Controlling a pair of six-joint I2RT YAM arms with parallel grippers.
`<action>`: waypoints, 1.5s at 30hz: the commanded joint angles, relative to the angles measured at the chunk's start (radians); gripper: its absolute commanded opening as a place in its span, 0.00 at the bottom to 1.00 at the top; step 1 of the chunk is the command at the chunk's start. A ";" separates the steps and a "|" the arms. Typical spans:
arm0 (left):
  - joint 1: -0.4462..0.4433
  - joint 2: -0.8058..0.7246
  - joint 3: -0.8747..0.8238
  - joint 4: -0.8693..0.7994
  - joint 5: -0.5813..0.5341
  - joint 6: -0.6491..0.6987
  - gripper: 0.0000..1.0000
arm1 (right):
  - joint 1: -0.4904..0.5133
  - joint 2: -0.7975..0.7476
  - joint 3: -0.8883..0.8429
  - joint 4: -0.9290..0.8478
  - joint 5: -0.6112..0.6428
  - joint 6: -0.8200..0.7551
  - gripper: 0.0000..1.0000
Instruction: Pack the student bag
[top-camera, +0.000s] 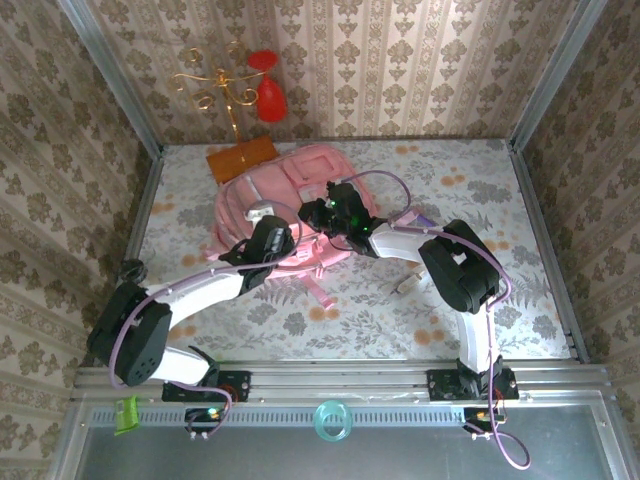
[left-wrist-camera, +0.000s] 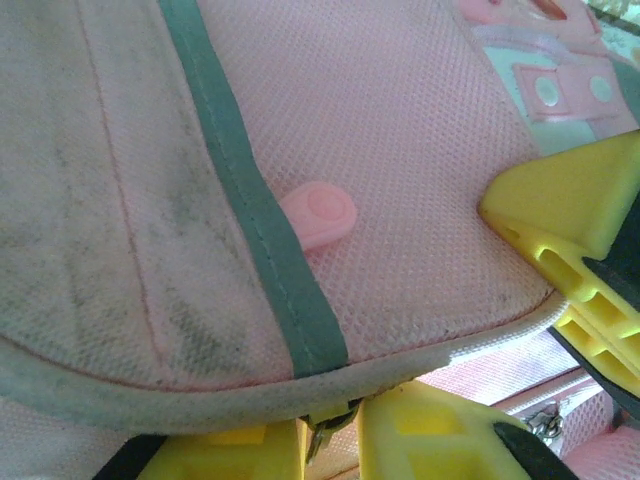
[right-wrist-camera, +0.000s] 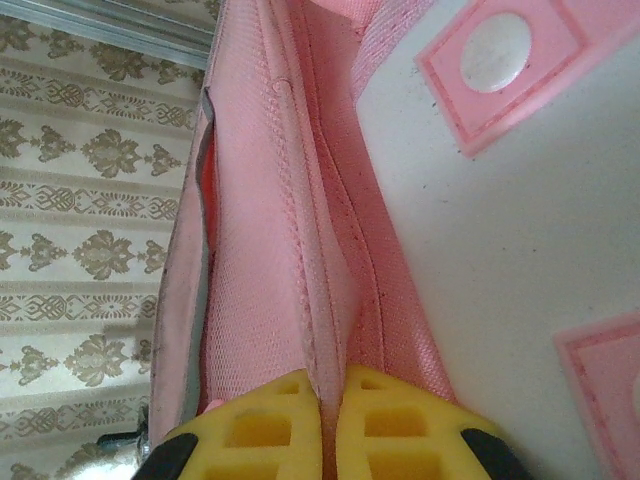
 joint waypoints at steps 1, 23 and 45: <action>0.016 -0.028 -0.014 0.126 -0.039 0.032 0.22 | 0.027 -0.040 0.020 0.076 -0.080 -0.016 0.04; 0.020 0.015 -0.023 0.184 -0.059 0.109 0.00 | 0.001 -0.053 -0.011 0.035 -0.059 -0.062 0.03; 0.287 -0.245 -0.033 -0.331 0.340 0.426 0.00 | -0.188 -0.003 0.227 -0.647 -0.306 -0.769 0.00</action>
